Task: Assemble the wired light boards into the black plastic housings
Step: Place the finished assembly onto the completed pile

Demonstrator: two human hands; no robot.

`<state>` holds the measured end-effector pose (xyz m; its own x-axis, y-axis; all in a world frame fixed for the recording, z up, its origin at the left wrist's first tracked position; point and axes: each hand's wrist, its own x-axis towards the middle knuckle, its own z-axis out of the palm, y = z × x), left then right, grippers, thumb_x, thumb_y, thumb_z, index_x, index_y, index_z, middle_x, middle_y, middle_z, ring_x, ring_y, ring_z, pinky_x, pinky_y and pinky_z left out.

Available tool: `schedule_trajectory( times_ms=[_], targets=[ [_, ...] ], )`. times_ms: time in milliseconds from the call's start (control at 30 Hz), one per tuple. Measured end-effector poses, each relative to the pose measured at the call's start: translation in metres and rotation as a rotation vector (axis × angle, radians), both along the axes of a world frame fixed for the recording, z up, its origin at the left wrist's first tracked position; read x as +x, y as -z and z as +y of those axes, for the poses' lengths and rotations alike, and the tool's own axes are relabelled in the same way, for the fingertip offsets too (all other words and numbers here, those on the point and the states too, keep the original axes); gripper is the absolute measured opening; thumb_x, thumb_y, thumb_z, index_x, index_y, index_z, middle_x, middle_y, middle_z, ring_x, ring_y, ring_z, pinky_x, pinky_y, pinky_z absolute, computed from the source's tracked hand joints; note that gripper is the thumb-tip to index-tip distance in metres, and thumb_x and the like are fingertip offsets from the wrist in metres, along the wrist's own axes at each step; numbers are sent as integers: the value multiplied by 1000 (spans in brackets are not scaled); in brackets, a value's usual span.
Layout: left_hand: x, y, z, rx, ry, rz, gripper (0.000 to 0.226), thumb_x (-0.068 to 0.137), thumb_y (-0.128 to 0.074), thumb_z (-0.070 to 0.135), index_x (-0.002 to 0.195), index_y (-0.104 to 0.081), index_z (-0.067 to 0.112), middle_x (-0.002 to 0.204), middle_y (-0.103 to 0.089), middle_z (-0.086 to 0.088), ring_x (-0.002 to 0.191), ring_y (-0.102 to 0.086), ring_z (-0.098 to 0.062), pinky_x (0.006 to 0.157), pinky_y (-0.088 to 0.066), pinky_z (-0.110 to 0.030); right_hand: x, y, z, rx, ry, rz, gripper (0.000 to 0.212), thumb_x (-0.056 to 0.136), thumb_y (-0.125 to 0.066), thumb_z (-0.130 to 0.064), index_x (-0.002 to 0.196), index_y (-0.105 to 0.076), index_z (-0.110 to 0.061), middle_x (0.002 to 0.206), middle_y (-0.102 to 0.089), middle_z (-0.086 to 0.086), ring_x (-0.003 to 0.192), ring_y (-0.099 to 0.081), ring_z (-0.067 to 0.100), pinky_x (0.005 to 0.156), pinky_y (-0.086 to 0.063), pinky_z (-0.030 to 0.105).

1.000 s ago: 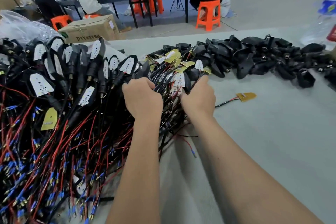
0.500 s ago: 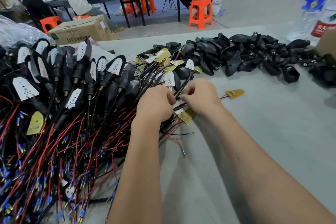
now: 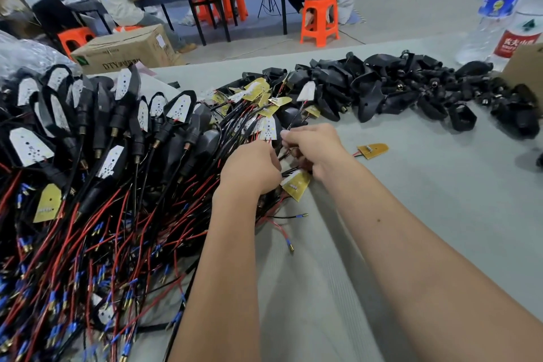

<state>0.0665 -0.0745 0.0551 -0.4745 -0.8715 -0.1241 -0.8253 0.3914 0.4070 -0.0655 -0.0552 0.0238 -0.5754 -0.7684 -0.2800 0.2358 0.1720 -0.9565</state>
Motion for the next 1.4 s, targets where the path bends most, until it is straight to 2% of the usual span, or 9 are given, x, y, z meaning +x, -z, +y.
schedule_trajectory(
  times_ms=[133, 300, 567, 767, 967, 1067, 1167, 1267, 1400],
  targets=[
    [3, 3, 2, -3, 7, -27, 32, 81, -79, 4, 83, -66, 33, 100, -70, -1, 93, -68, -24, 86, -60, -42, -7, 3, 7, -64, 117, 84, 7, 101, -65, -20, 94, -63, -22, 81, -65, 3, 64, -57, 16, 48, -45, 27],
    [4, 1, 4, -61, -57, 56, 33, 81, -71, 0, 87, -69, 32, 102, -71, 3, 97, -68, -22, 88, -59, -41, -25, -4, 22, -399, 330, 1, 12, 110, -42, -14, 99, -45, -15, 77, -73, 7, 52, -52, 12, 43, -37, 24],
    [-7, 0, 20, -96, -61, -29, 31, 83, -59, -4, 100, -73, 17, 110, -68, -10, 102, -64, -32, 87, -57, -39, -64, -7, 62, -605, 419, -230, 16, 104, -54, 2, 92, -62, -5, 80, -70, 11, 59, -49, 10, 49, -38, 19],
    [-10, -9, 25, -141, -145, 230, 21, 72, -64, -6, 72, -68, 15, 80, -66, 1, 73, -58, -26, 68, -49, -28, -72, 9, 81, -551, 389, -180, 20, 113, -38, -26, 103, -54, -18, 73, -72, 7, 50, -49, 14, 42, -33, 21],
    [-47, 12, 34, 166, -26, 428, 24, 76, -80, 4, 69, -68, 24, 80, -73, 4, 84, -71, -18, 69, -55, -23, -80, 15, 87, -600, 300, -388, 9, 103, -60, -11, 100, -65, -4, 77, -67, 6, 58, -48, 9, 45, -35, 16],
    [-67, 27, 26, 30, -107, 481, 18, 83, -69, 3, 83, -71, 21, 93, -72, -1, 92, -67, -20, 80, -54, -29, -77, 21, 86, -519, 253, -346, 16, 105, -57, -14, 97, -68, -6, 75, -71, 3, 57, -51, 10, 45, -36, 17],
    [-86, 29, 12, -179, -173, 451, 26, 86, -56, 1, 106, -66, 14, 106, -66, -6, 95, -61, -25, 76, -45, -31, -72, 23, 83, -423, 240, -251, 24, 111, -44, -28, 99, -58, -13, 78, -76, 9, 50, -56, 11, 43, -36, 20],
    [-100, 26, -9, -181, -184, 347, 33, 89, -50, 3, 118, -60, 13, 114, -62, -16, 90, -55, -30, 70, -38, -33, -68, 23, 82, -383, 249, -192, 25, 113, -37, -29, 98, -52, -15, 67, -72, 8, 45, -51, 14, 40, -33, 21],
    [-112, 22, -38, -143, -94, 152, 46, 94, -49, 11, 140, -55, 14, 132, -62, -17, 118, -58, -34, 81, -38, -31, -69, 22, 83, -377, 259, -181, 26, 113, -36, -28, 96, -50, -15, 62, -64, 5, 45, -44, 14, 40, -31, 22]
  ],
)
